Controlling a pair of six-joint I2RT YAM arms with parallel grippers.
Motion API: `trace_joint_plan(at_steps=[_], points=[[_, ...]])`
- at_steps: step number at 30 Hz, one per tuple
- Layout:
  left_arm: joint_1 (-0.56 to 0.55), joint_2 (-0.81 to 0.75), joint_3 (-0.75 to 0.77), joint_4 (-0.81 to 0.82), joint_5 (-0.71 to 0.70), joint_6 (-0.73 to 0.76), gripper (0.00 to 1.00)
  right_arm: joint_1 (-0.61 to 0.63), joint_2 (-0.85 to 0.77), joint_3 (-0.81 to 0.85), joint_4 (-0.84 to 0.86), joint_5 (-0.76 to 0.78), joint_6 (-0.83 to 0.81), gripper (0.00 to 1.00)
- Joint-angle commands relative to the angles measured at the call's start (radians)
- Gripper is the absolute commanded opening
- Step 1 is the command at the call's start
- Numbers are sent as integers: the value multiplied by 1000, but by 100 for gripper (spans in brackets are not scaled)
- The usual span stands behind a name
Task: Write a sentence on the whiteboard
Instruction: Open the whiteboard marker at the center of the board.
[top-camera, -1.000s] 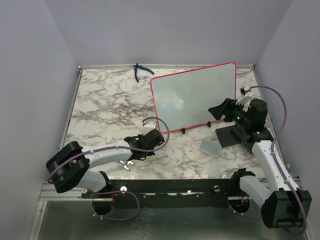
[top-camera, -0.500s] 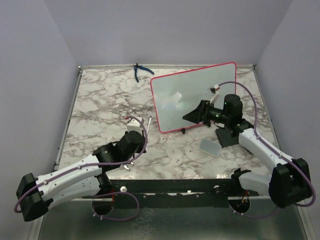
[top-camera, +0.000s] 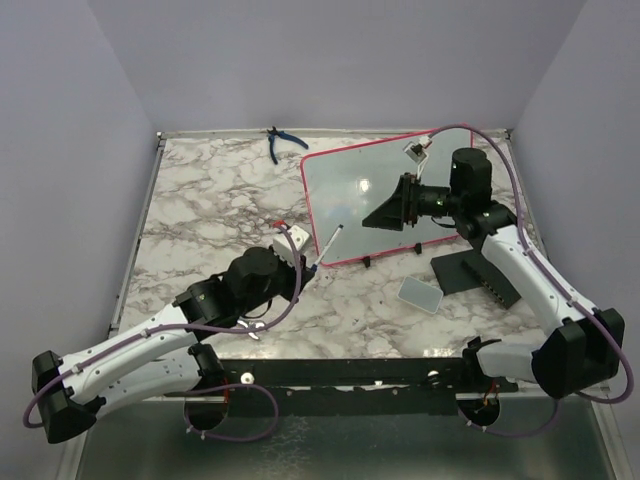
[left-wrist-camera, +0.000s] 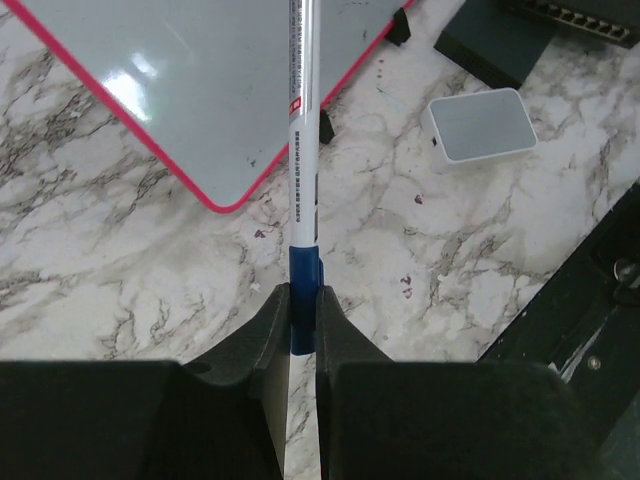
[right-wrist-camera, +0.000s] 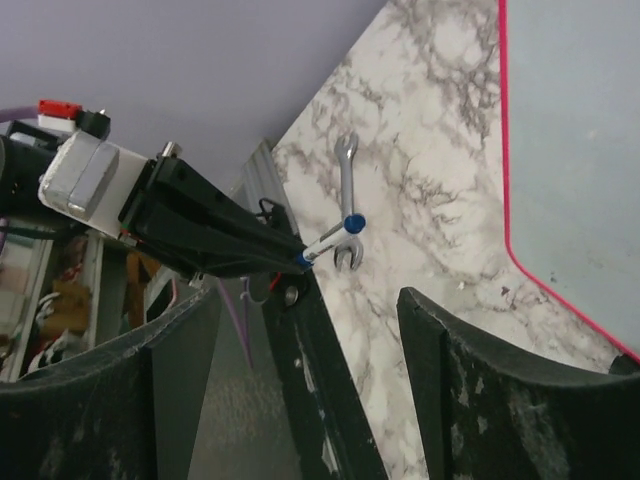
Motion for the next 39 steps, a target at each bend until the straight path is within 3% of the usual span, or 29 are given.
trace_joint_plan(at_steps=[1,7,17,22,27,39], points=[[-7,41,54,12,195,180,0,5,112,89,-371,-208,-193,76],[-9,110,77,12,270,241,0,8,114,70,-430,-222,-211,76],[-14,148,86,63,338,267,0,62,206,47,-452,-181,-247,64],[-14,160,81,75,344,267,0,75,223,43,-419,-205,-227,59],[-14,192,90,88,313,262,0,94,231,34,-415,-218,-225,46],[-14,195,91,102,307,256,0,113,236,20,-426,-232,-240,42]])
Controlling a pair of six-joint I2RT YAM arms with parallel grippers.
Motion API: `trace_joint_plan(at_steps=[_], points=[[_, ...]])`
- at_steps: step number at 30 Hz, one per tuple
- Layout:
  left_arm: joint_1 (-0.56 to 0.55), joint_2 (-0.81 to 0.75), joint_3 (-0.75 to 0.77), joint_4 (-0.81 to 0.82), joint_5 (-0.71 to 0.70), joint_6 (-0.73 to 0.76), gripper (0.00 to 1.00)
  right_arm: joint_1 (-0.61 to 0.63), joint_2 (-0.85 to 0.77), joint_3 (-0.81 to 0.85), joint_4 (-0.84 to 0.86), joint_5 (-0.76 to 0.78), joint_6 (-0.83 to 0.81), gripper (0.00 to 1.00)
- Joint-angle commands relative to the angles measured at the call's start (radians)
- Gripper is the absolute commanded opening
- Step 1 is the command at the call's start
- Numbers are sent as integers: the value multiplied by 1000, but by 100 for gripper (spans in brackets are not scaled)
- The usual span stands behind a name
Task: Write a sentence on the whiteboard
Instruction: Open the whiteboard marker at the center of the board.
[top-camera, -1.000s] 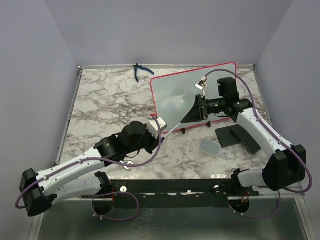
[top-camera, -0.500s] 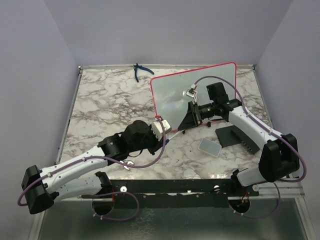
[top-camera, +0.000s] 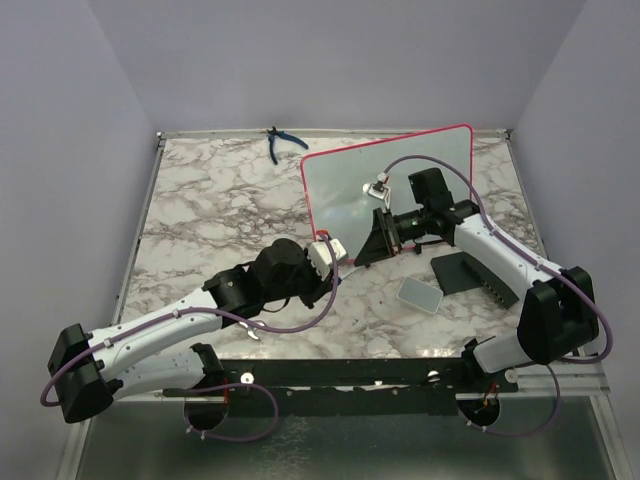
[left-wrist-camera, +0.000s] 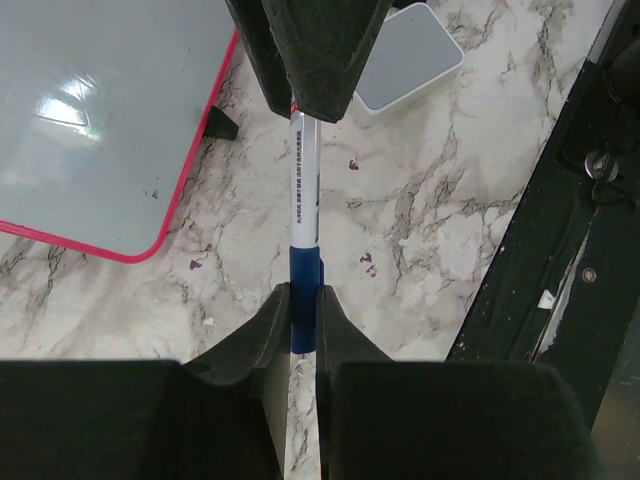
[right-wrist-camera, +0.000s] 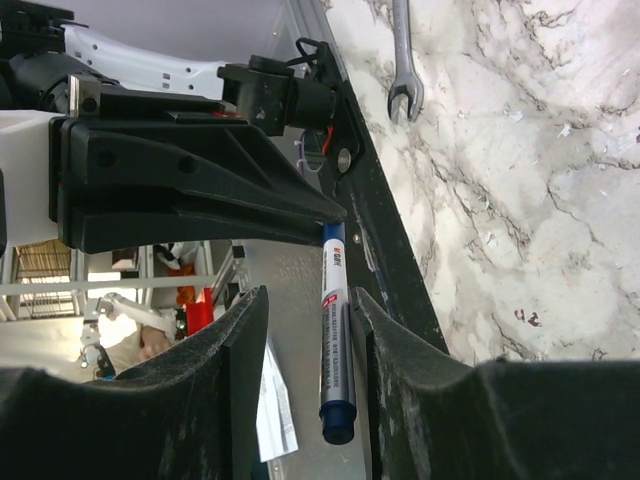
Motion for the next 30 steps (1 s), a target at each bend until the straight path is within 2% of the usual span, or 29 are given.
trace_joint_plan(at_steps=[1,7,11,18,19,20,22,23,24,25,27,30], points=[[-4,-15,25,30,-2,2,0,17,16,-16,-11,-37,-13,42],[-5,-12,25,32,12,4,0,27,22,-13,-18,-31,-20,39],[-6,-15,23,32,12,7,0,30,23,-12,-23,-22,-22,31],[-5,-19,18,32,-5,-8,0,34,22,-12,-23,22,-29,1],[-5,-21,19,32,-19,-13,3,34,19,-14,-19,36,-28,1],[-3,-22,20,32,-43,-24,19,34,15,-15,-13,53,-25,1],[-4,-27,22,32,-76,-44,59,34,-3,-25,21,93,-4,1],[-4,-32,23,33,-88,-56,75,34,-17,-36,52,113,13,1],[-2,-37,24,35,-100,-74,85,33,-34,-49,85,141,31,1],[0,-43,26,37,-104,-94,92,33,-51,-62,126,170,51,1],[8,-52,34,46,-150,-140,98,33,-92,-103,223,215,96,1],[27,-55,70,85,-215,-238,99,33,-153,-188,433,277,189,1]])
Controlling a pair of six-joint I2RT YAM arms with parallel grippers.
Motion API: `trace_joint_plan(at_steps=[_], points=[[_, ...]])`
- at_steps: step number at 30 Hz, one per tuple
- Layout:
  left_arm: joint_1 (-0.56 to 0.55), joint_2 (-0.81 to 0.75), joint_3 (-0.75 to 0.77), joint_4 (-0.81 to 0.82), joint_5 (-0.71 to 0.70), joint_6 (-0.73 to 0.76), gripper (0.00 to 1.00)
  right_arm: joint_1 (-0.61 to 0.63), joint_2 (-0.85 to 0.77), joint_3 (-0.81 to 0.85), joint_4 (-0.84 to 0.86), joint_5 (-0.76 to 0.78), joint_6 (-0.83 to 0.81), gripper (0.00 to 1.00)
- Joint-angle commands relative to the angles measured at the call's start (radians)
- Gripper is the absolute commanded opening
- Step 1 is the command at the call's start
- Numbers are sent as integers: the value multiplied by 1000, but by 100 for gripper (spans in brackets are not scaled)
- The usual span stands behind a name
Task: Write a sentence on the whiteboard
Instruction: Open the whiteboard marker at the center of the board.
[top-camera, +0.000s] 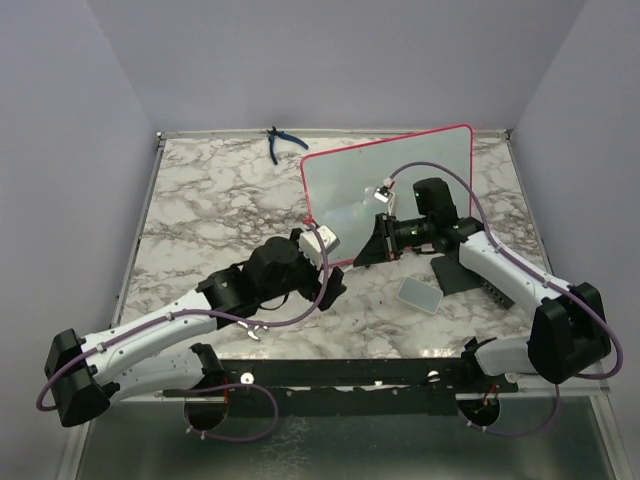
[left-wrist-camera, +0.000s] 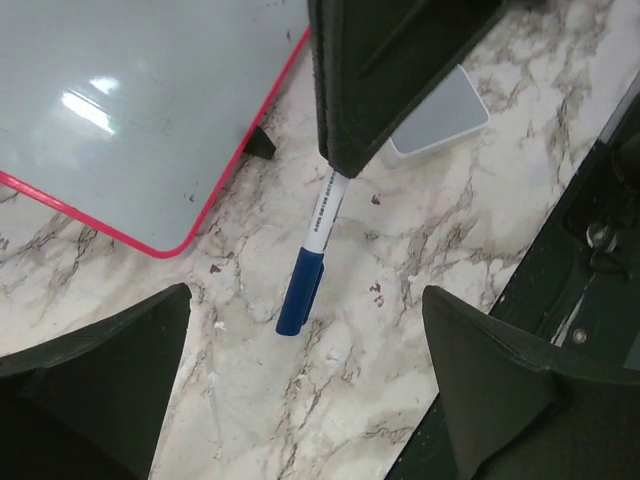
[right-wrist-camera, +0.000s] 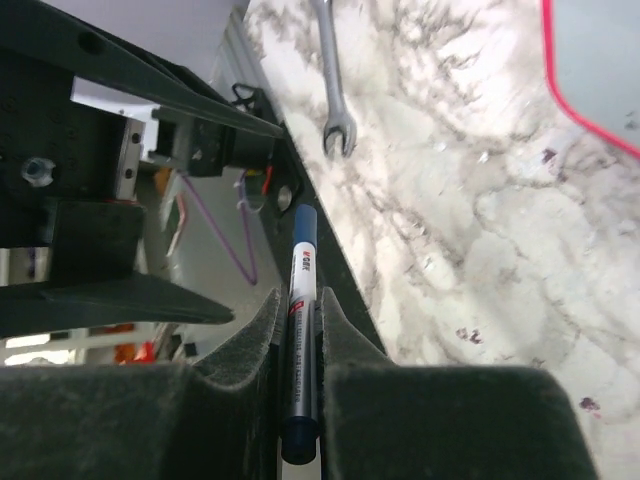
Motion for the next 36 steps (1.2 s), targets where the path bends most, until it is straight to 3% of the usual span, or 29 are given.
trace_joint_plan(at_steps=[1,4,10,16,20,24,30,36], points=[[29,-26,72,99,-119,-170,99,6,-103,-110,360,146,160,1],[85,-32,63,200,-103,-271,99,4,-137,-200,614,176,268,1],[313,-72,-26,423,62,-519,99,-51,-185,-359,1124,206,440,1],[328,-71,-36,501,93,-573,99,-116,-68,-470,1691,211,750,1],[329,-53,-77,587,109,-659,99,-116,23,-501,1928,232,874,1],[331,-10,-113,665,129,-743,98,-116,-14,-519,1860,257,834,1],[331,37,-116,741,231,-751,87,-116,-159,-502,1564,280,699,1],[330,43,-132,851,291,-775,75,-115,-158,-483,1553,224,710,1]])
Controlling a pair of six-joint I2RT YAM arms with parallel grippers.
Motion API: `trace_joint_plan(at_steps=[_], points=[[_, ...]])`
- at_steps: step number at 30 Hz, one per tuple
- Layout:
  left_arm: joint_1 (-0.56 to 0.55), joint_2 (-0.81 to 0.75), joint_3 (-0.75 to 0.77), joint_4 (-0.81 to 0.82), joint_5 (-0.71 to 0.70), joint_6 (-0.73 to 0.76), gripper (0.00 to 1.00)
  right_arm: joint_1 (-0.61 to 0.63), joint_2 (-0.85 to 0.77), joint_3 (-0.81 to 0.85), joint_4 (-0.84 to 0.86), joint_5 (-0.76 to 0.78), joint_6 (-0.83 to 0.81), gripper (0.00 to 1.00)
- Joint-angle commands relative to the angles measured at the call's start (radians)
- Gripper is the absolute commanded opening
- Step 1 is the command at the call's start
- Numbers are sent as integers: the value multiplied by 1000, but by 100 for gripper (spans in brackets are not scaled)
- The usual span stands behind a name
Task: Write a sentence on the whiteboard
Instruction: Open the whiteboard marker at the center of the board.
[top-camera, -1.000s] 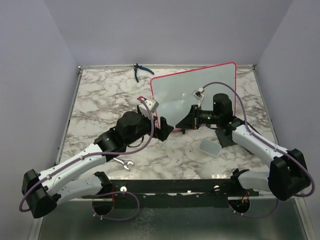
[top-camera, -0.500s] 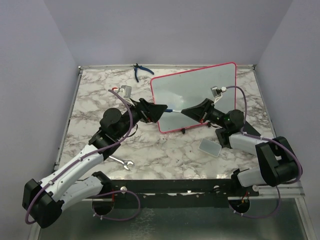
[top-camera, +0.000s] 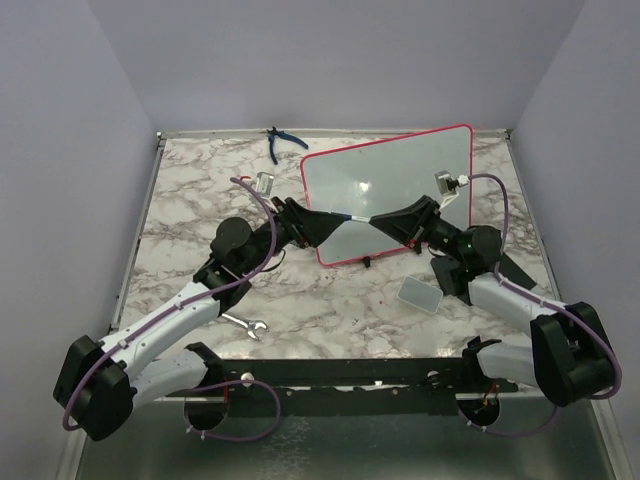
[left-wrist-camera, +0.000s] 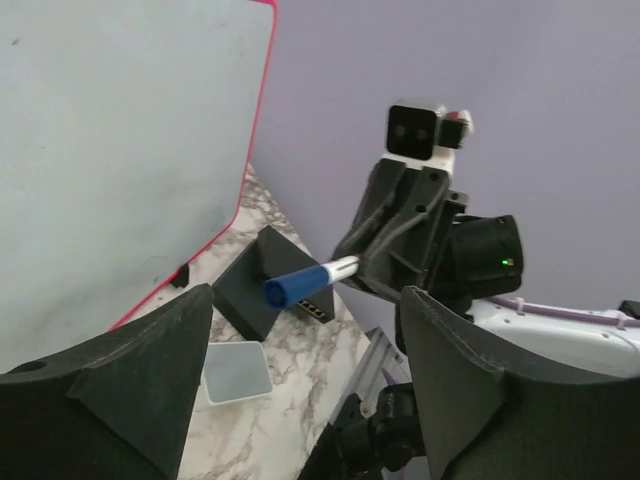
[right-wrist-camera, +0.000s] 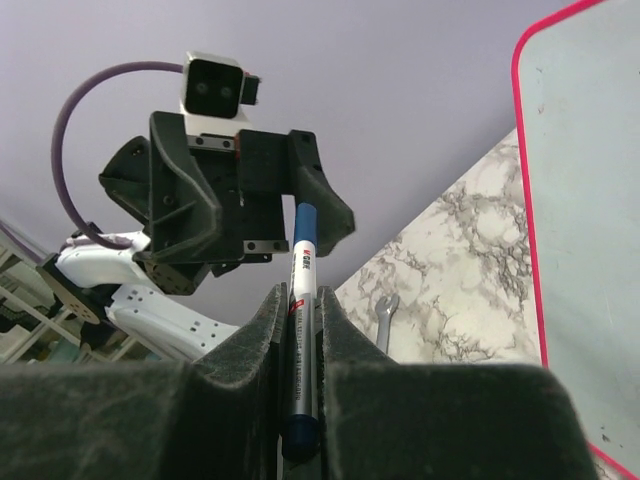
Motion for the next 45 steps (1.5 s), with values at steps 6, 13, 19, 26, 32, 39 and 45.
trace_joint_plan(at_steps=[6,13,19,26,32,39,45], points=[[2,23,-22,179,114,-54,68,2,28,40,8,-63,15,1],[2,34,-25,180,120,-61,65,1,17,43,-21,-79,13,1],[3,49,-20,181,131,-67,45,1,16,45,-25,-91,20,1],[2,59,-23,222,138,-88,38,2,16,58,-38,-106,25,1],[2,69,-27,234,158,-101,35,2,20,63,-25,-112,40,1],[3,64,-41,264,168,-116,11,2,25,64,-6,-115,59,1],[4,42,-68,310,145,-135,0,1,16,63,9,-128,103,1]])
